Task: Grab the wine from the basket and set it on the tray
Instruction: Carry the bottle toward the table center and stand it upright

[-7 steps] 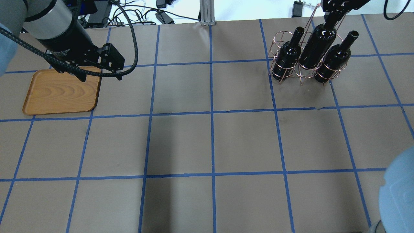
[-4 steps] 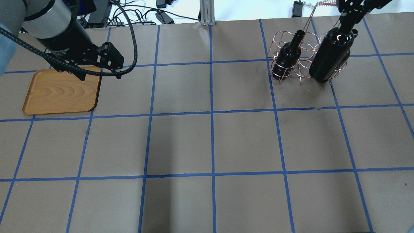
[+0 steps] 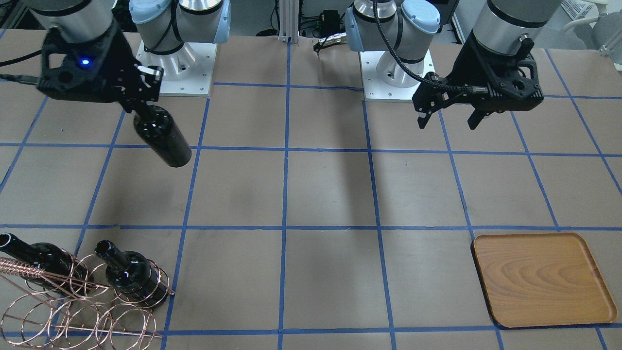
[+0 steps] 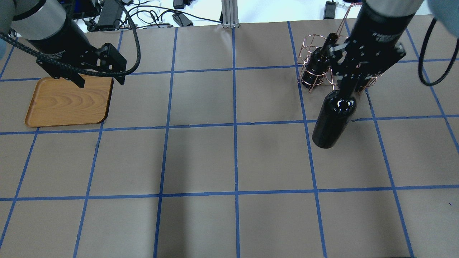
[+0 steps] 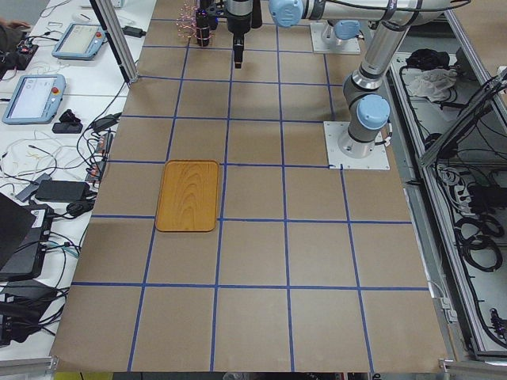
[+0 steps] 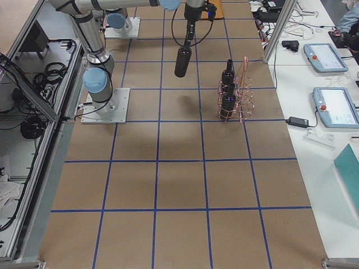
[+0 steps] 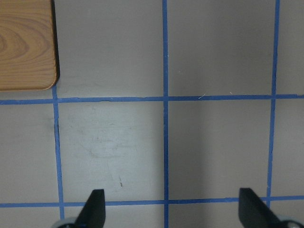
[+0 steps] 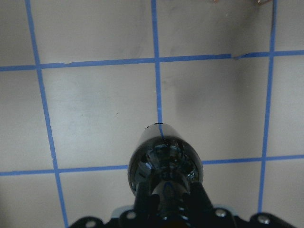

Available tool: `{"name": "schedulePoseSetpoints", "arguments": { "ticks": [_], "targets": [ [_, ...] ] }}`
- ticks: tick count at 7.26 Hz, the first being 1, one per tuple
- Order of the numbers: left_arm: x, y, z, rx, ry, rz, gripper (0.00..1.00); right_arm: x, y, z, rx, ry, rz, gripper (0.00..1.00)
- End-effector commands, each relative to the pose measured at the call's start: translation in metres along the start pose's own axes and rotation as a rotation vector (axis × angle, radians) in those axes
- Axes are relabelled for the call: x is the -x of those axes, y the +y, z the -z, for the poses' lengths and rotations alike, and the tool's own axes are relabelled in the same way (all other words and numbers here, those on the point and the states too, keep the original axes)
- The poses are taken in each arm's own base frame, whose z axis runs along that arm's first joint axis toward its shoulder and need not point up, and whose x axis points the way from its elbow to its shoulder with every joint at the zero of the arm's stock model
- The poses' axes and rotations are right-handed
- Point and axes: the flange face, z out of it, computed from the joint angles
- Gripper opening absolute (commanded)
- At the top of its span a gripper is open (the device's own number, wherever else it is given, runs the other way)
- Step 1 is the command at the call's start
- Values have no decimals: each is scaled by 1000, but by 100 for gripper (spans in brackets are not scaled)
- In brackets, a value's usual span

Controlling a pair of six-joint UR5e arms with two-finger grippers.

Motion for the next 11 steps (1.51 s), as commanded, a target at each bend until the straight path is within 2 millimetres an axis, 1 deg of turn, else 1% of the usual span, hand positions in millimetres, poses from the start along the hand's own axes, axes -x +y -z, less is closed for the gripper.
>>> {"name": "schedulePoseSetpoints", "arguments": {
  "ticks": [1, 2, 3, 4, 5, 6, 8, 11],
  "targets": [
    [39, -8, 3, -7, -1, 79, 100, 101, 49, -27, 2, 22, -59, 0],
    [55, -12, 3, -9, -3, 89, 100, 149, 62, -47, 16, 40, -7, 0],
    [67, -18, 3, -34, -11, -17, 100, 186, 64, -66, -6, 39, -27, 0],
    [81, -22, 6, -59, -23, -55, 100, 212, 65, -77, -37, 26, -31, 0],
    [100, -23, 6, -60, -23, -25, 100, 231, 68, -88, -46, 23, -42, 0],
    [110, -24, 6, -61, -23, -5, 100, 246, 69, -91, -83, 3, -40, 0],
    [112, -24, 7, -62, -25, -2, 100, 249, 69, -93, -98, 11, -34, 0],
    [111, -23, 5, -58, -23, -4, 100, 255, 60, -102, -111, 3, -34, 0]
  ]
}}
